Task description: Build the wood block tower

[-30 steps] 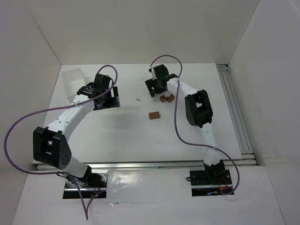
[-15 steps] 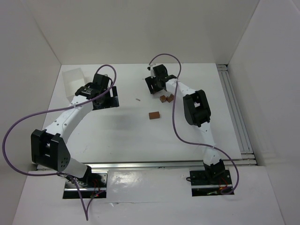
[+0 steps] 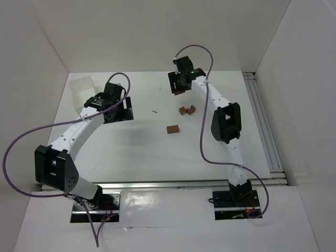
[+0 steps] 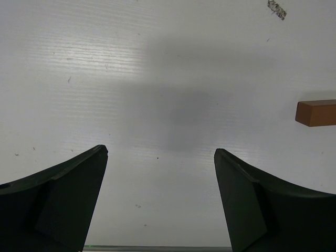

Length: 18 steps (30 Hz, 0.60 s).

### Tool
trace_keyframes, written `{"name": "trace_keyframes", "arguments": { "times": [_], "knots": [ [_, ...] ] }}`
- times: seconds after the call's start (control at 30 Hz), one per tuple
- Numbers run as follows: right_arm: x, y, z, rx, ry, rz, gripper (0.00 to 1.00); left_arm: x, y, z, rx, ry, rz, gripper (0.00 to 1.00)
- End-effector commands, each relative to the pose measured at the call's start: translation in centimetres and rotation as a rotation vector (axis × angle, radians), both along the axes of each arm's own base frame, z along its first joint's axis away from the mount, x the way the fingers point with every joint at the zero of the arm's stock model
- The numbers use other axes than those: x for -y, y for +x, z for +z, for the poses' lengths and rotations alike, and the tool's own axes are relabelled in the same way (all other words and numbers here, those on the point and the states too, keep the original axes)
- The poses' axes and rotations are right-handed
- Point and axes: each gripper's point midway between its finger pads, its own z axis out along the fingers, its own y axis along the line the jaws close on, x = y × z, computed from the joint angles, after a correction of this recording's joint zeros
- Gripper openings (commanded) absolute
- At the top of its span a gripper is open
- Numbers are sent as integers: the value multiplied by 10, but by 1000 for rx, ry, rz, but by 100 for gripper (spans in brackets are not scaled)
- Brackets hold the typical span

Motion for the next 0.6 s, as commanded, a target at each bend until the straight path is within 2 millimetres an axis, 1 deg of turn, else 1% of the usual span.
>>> {"name": "trace_keyframes", "arguments": {
  "times": [0.0, 0.03, 0.07, 0.1, 0.13, 0.2, 0.23, 0.27, 0.3, 0.33, 0.37, 0.4, 0.43, 0.47, 0.5, 0.53, 0.57],
  "knots": [
    [47, -62, 38, -182, 86, -141, 55, 4, 4, 12, 43, -24, -18, 96],
    [56, -87, 14, -277, 77, -155, 55, 4, 6, 10, 48, -25, -18, 96],
    [58, -103, 11, -309, 85, -159, 55, 6, 4, 13, 54, -33, -33, 96],
    [63, -120, 26, -309, 102, -179, 55, 8, 5, 11, 54, -42, -40, 96],
    [71, -149, 4, -401, 76, -192, 55, 8, 6, 9, 57, -43, -40, 96],
    [80, -176, -3, -452, 69, -221, 55, 8, 5, 9, 58, -38, -47, 95],
    [84, -194, 5, -472, 81, -234, 55, 5, 4, 5, 50, -23, -38, 94],
    [91, -216, -12, -531, 57, -250, 55, 3, 4, 8, 66, -7, -33, 94],
    [93, -231, -9, -552, 68, -254, 55, 1, 4, 12, 77, 4, -36, 94],
    [96, -244, -12, -590, 58, -255, 55, 1, 4, 12, 77, 5, -36, 94],
    [99, -259, -24, -638, 52, -265, 55, 0, 1, 11, 77, 5, -36, 94],
    [97, -270, -26, -672, 64, -256, 57, -2, 1, 15, 89, 16, -37, 94],
    [102, -282, -33, -714, 44, -263, 57, -2, -1, 11, 80, 18, -37, 94],
    [99, -288, -35, -733, 35, -264, 58, -2, -1, 9, 80, 18, -37, 94],
    [95, -291, -37, -747, 39, -251, 59, -1, -1, 9, 78, 10, -43, 94],
    [95, -299, -43, -791, 30, -253, 59, -1, -4, 8, 77, 5, -36, 94],
    [95, -305, -44, -823, 27, -253, 59, -1, -4, 8, 77, 5, -36, 94]
  ]
}}
